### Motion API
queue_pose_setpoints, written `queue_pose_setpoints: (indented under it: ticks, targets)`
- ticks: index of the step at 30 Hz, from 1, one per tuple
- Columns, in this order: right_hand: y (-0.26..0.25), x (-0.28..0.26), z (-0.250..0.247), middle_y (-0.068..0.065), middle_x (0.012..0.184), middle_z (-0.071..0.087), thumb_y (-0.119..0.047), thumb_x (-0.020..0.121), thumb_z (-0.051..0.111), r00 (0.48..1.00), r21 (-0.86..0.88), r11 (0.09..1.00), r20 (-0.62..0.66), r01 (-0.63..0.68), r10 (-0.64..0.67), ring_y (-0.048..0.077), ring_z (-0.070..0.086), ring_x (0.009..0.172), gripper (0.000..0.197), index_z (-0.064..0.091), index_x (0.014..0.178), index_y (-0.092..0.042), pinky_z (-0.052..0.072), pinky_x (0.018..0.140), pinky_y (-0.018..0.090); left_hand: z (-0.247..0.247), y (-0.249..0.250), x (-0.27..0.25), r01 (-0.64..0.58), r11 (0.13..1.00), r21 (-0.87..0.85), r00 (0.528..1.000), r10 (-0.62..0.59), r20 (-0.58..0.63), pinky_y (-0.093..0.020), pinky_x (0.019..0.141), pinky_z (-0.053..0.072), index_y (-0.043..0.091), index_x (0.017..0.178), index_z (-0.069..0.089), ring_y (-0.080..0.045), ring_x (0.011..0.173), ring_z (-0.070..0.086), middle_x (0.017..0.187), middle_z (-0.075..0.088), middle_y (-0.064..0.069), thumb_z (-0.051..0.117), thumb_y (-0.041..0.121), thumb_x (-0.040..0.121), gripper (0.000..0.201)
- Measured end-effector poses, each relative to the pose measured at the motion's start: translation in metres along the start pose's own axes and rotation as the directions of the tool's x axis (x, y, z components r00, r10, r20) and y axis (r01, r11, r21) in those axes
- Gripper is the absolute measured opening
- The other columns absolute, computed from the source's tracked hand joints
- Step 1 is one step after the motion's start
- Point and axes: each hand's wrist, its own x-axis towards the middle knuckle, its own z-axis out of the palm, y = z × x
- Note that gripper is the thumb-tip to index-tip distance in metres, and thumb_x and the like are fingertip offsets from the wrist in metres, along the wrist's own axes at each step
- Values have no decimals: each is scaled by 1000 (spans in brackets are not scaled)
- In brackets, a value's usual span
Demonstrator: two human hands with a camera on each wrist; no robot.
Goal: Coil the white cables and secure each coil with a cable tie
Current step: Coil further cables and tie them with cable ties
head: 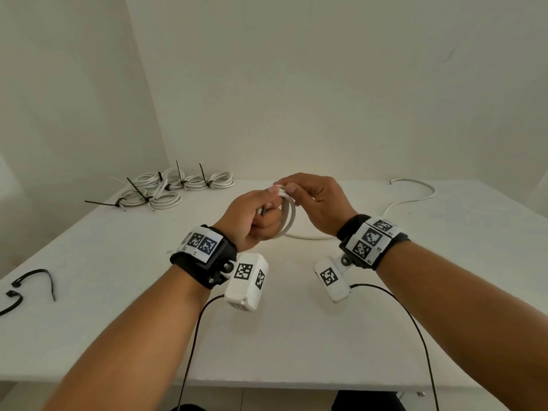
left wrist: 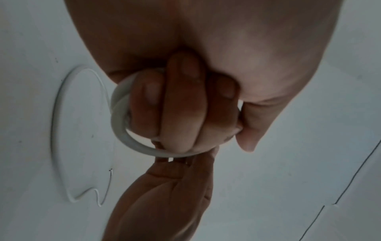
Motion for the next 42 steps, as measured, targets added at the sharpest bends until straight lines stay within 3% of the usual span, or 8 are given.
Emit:
queue_pose_setpoints:
  ticks: [3, 8, 16, 20, 25, 29, 31, 42]
  targets:
    - [-2, -7, 12, -9, 112, 72, -22, 100, 55, 1000, -25, 999, -5, -24, 24, -5, 66, 99, 36, 59, 136, -19, 49, 88, 15, 2, 5, 3, -55, 995, -80, 998, 54, -25, -16, 35, 17, 22, 57, 44, -12, 34, 8, 35, 28, 12, 39, 40, 93, 40]
    - [-9, -1, 21, -17, 97, 69, -11, 100, 53, 991, 21, 994, -78, -105, 107, -14, 59, 80, 38, 58, 137, -18, 41, 76, 5, 2, 9, 9, -90, 988, -123, 995, 85, -43, -17, 36, 16, 24, 53, 45, -12, 33, 8, 34, 29, 10, 38, 43, 95, 46]
    - [-6, 3, 36, 1, 109, 72, -9, 101, 50, 985, -67, 990, -129, -128, 118, 11, 65, 98, 36, 60, 135, -14, 46, 88, 13, 0, 13, 14, -25, 1000, -12, 958, 20, -286, -22, 40, 20, 17, 54, 37, -12, 30, 23, 37, 21, 3, 34, 63, 97, 63]
    - [-7, 8, 41, 0, 105, 73, -11, 101, 49, 979, -64, 987, -149, -146, 136, 12, 67, 94, 36, 61, 134, -16, 51, 88, 22, 1, 14, 15, -26, 1000, -8, 895, 20, -445, -23, 42, 22, 17, 57, 38, -13, 33, 25, 41, 23, 2, 41, 67, 95, 62]
    - [-9, 8, 50, 0, 87, 69, -9, 99, 52, 988, -120, 989, -136, -85, 68, 4, 62, 72, 36, 60, 135, -12, 48, 73, 11, -7, 13, 14, -79, 997, 17, 776, 72, -626, -22, 41, 22, 19, 66, 40, -14, 37, 23, 46, 25, 2, 50, 55, 97, 49]
    - [-10, 12, 47, -2, 83, 65, -7, 99, 50, 992, -160, 985, -116, -68, 49, -1, 60, 69, 36, 60, 133, -11, 43, 70, 5, -17, 20, 7, 8, 987, -159, 898, -77, -433, -23, 40, 28, 16, 67, 45, -12, 37, 24, 42, 23, 3, 51, 55, 94, 48]
    - [-13, 16, 47, -3, 83, 64, -6, 99, 50, 996, -171, 984, -84, -55, 41, 2, 60, 69, 36, 61, 133, -10, 42, 70, 5, -21, 25, 3, 29, 982, -184, 913, -101, -396, -23, 42, 27, 14, 60, 48, -13, 37, 23, 41, 22, 2, 49, 58, 91, 53]
    - [-37, 21, 95, 2, 87, 72, -16, 99, 57, 994, -68, 992, -8, -110, 110, 13, 65, 75, 36, 60, 135, -14, 48, 70, 18, -42, 30, -21, -51, 993, 105, 584, 115, -803, -21, 42, 24, 15, 59, 53, -12, 37, 30, 51, 46, 3, 58, 21, 84, 26]
